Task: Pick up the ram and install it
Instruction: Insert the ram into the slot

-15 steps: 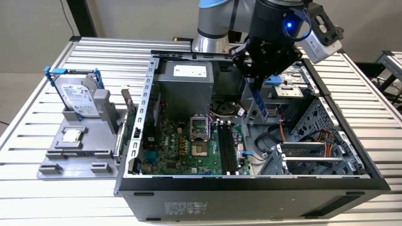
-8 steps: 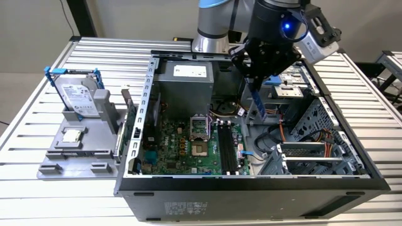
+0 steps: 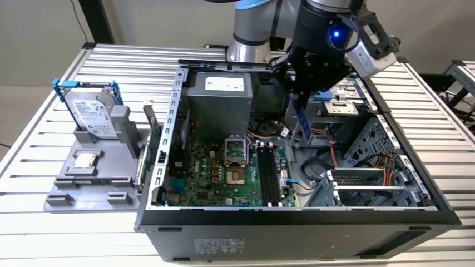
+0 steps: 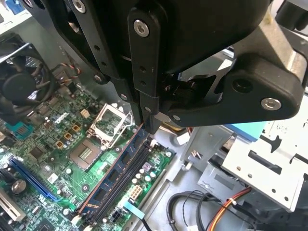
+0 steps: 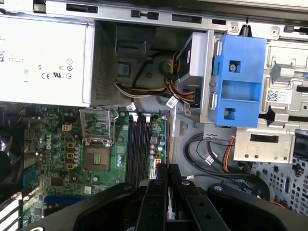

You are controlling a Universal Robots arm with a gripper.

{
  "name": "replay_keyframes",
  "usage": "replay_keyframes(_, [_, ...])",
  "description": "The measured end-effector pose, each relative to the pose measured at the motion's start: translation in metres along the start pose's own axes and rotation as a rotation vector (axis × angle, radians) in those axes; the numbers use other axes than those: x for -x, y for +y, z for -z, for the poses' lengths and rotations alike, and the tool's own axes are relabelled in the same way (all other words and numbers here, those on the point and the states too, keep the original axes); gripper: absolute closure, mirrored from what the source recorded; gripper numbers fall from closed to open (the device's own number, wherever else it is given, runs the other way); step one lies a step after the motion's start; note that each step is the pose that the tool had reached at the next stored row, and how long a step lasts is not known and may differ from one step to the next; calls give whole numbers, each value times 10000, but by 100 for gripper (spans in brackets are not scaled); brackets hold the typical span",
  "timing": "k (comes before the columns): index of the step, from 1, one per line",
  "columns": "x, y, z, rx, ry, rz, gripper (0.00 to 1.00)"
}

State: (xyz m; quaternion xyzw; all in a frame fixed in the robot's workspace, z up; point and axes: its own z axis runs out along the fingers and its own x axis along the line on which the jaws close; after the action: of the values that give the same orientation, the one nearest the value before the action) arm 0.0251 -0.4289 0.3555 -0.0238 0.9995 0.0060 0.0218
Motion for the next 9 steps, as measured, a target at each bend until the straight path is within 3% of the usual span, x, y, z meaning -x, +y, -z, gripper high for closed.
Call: replay_keyframes(9, [-2,19,-69,-7,-2,-187,100])
